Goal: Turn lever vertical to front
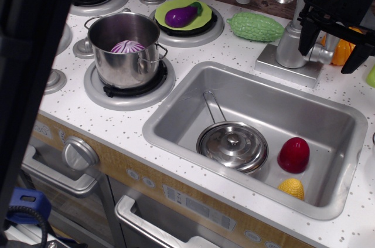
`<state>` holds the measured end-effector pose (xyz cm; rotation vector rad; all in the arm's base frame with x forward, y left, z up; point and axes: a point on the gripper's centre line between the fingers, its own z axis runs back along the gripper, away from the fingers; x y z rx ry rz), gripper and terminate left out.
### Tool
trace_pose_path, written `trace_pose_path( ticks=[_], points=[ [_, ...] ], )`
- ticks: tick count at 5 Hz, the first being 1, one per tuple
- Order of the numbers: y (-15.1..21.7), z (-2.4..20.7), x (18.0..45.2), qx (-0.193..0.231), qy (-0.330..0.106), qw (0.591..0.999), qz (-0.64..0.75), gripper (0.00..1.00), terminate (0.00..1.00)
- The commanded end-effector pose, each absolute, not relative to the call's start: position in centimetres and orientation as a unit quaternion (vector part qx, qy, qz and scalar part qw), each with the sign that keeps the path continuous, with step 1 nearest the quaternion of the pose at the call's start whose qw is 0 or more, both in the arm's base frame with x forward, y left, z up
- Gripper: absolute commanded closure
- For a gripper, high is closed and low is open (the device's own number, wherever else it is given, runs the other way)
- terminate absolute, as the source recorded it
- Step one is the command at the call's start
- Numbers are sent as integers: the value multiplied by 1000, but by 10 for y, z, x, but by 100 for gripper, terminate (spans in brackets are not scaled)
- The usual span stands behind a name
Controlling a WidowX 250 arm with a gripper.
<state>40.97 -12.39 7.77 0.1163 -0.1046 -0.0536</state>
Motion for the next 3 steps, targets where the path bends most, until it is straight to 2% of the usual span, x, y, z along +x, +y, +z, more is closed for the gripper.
trace_pose_path(
  ticks=[1, 2, 3],
  points=[
    [-124, 78, 410, 58, -52, 997, -27, 0, 0],
    [-124, 89, 417, 104, -92, 990, -32, 0, 0],
    [-124, 97, 424, 127, -126, 983, -48, 0, 0]
  ],
)
